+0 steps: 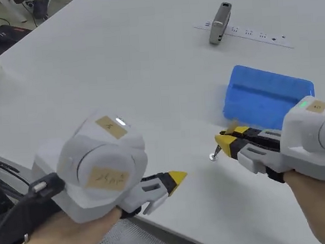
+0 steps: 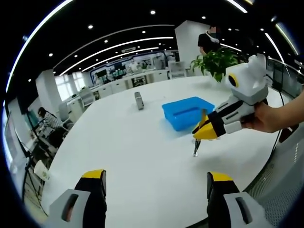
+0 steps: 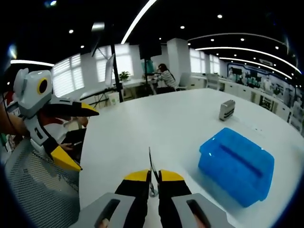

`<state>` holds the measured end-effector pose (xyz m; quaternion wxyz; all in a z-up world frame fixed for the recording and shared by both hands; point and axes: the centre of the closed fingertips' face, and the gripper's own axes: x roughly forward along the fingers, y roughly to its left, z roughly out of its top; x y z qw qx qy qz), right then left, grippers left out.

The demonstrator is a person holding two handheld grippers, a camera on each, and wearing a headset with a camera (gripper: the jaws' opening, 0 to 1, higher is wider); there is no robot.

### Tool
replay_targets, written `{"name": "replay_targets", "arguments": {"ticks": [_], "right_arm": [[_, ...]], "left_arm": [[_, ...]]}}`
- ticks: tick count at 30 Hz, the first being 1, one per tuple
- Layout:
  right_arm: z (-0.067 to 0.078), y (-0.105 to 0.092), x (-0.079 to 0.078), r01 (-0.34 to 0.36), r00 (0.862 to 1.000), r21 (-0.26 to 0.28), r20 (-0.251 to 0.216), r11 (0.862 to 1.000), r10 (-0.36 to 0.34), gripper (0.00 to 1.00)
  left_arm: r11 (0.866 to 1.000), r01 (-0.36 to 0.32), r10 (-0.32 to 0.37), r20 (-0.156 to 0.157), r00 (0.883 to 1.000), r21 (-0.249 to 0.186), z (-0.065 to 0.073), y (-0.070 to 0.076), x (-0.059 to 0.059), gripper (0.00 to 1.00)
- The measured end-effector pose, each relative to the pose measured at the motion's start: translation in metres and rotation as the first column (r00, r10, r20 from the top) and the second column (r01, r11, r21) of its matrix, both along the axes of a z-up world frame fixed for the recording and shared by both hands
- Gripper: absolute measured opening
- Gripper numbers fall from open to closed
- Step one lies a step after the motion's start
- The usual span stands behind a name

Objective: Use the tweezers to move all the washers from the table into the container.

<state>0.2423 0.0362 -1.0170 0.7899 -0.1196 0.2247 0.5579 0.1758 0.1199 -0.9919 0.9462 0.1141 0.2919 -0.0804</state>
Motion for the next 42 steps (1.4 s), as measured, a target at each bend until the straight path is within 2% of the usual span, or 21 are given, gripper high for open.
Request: {"name": "replay_targets", "arguments": {"ticks": [6, 10, 12, 17, 19, 20, 21, 24, 26, 29, 34, 39, 42], "right_arm": [[0.000, 0.001, -0.001, -0.005, 1.000, -0.028, 0.009, 1.000, 0.006, 0.02], [0.000, 0.002, 0.002, -0.005, 1.000, -0.045, -0.015, 0.999, 0.004, 0.01], [0.004, 0.002, 0.003, -0.005, 0.999, -0.030, -0.032, 1.000, 0.004, 0.01], [0.020, 0.003, 0.005, -0.025, 1.000, -0.021, 0.000, 0.999, 0.025, 0.00], [0.027, 0.004, 0.004, -0.023, 0.999, -0.004, -0.045, 1.000, 0.023, 0.00], [0.031, 0.003, 0.006, -0.020, 0.999, -0.005, -0.043, 1.000, 0.020, 0.00], [0.033, 0.003, 0.006, -0.021, 0.999, -0.007, -0.038, 1.000, 0.021, 0.00], [0.041, 0.001, 0.011, -0.032, 0.999, -0.018, 0.016, 0.999, 0.032, 0.00], [0.047, -0.001, 0.014, -0.014, 1.000, -0.029, 0.016, 0.999, 0.015, 0.00], [0.062, -0.002, 0.020, -0.005, 0.997, -0.042, 0.072, 0.999, 0.008, 0.00], [0.080, -0.002, 0.032, 0.010, 0.991, -0.044, 0.133, 0.999, -0.004, 0.00], [0.087, -0.003, 0.043, 0.025, 0.987, -0.042, 0.157, 0.999, -0.019, 0.00], [0.088, -0.005, 0.056, 0.049, 0.984, -0.040, 0.172, 0.998, -0.042, 0.00]], "left_arm": [[1.000, -0.004, 0.004, -0.001, 1.000, 0.011, -0.001, 0.002, 0.000, 0.90], [1.000, -0.008, 0.008, 0.002, 1.000, 0.015, 0.000, 0.003, 0.000, 0.90], [1.000, -0.009, 0.009, 0.000, 1.000, 0.015, -0.001, 0.003, 0.000, 0.91], [1.000, -0.007, 0.007, 0.002, 1.000, 0.018, -0.001, 0.003, 0.000, 0.92], [1.000, -0.004, 0.004, 0.005, 1.000, 0.016, 0.000, 0.003, 0.000, 0.93], [1.000, -0.004, 0.004, 0.008, 1.000, 0.017, 0.000, 0.003, 0.000, 0.95], [1.000, -0.005, 0.005, 0.008, 1.000, 0.017, 0.000, 0.003, 0.000, 0.95], [1.000, -0.006, 0.005, 0.008, 1.000, 0.020, 0.000, 0.003, 0.000, 0.96], [1.000, -0.006, 0.006, 0.008, 1.000, 0.022, 0.000, 0.003, 0.000, 0.96], [1.000, -0.007, 0.007, 0.010, 1.000, 0.021, 0.000, 0.003, 0.000, 0.96], [1.000, -0.007, 0.007, 0.006, 1.000, 0.023, -0.001, 0.004, 0.000, 0.96], [1.000, -0.009, 0.009, 0.013, 1.000, 0.019, 0.001, 0.004, 0.001, 0.97], [1.000, -0.009, 0.009, 0.008, 1.000, 0.021, 0.000, 0.005, 0.000, 0.97]]}}
